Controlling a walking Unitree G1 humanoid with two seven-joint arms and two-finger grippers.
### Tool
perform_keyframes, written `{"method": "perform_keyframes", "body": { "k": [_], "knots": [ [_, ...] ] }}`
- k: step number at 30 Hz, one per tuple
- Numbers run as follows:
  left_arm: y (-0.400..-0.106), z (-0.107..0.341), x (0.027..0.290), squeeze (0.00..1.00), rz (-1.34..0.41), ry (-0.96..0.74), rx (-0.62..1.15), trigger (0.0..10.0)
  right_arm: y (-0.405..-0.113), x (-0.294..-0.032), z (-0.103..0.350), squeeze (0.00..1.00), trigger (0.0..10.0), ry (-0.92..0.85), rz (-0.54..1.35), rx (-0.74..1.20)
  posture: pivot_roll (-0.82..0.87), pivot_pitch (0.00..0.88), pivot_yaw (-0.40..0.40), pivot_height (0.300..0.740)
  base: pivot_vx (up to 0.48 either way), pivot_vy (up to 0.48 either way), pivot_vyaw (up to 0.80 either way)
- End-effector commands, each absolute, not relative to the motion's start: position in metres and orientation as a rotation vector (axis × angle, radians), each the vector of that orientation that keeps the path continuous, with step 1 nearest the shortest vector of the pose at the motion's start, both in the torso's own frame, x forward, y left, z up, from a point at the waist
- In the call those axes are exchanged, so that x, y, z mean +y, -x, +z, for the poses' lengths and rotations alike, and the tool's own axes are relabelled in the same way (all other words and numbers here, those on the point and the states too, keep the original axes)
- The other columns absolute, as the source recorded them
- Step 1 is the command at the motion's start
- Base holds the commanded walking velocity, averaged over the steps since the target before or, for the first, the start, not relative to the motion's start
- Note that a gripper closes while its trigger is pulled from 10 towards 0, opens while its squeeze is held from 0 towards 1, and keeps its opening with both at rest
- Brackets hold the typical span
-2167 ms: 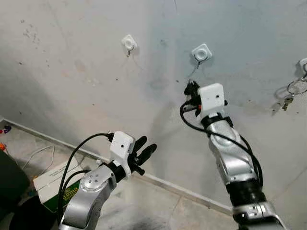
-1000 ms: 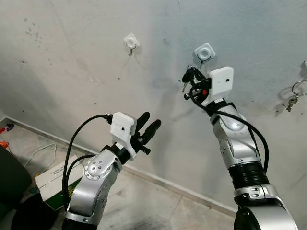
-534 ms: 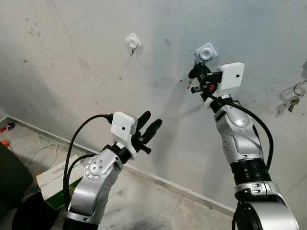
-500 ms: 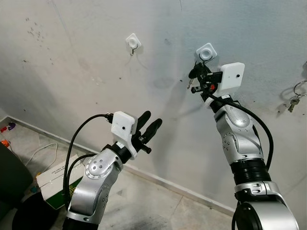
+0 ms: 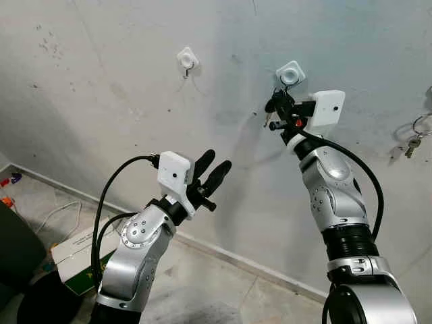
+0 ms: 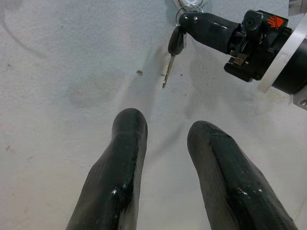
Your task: Hang keys on a hook
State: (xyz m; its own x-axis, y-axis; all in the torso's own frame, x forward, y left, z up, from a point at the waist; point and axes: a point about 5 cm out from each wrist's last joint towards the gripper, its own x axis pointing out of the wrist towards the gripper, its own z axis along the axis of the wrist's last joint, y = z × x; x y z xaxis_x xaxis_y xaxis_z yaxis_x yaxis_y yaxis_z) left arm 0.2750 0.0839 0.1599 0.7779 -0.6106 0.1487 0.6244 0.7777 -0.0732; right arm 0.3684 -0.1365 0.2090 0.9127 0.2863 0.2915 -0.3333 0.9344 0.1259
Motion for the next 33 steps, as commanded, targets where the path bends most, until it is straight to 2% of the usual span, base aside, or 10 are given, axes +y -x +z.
{"method": "perform_keyframes", "body": {
  "k": [1,21,33],
  "knots": [
    [-0.275,0.166,0.088,0.00,-0.655,0.109,-0.147,10.0,-0.371,-0.139,0.201,0.00,10.0,-0.213,0.303,-0.217,-0.01,0.000,0.105,0.740,0.000,0.000,0.00],
    [-0.275,0.164,0.086,0.00,-0.657,0.104,-0.140,10.0,-0.374,-0.141,0.191,0.00,10.0,-0.492,0.274,-0.110,-0.01,0.000,0.106,0.740,0.000,0.000,0.00],
    [-0.275,0.162,0.086,0.00,-0.658,0.098,-0.135,10.0,-0.371,-0.140,0.187,0.00,10.0,-0.522,0.277,-0.088,-0.02,0.000,0.109,0.740,0.000,0.000,0.00]
  ]
}}
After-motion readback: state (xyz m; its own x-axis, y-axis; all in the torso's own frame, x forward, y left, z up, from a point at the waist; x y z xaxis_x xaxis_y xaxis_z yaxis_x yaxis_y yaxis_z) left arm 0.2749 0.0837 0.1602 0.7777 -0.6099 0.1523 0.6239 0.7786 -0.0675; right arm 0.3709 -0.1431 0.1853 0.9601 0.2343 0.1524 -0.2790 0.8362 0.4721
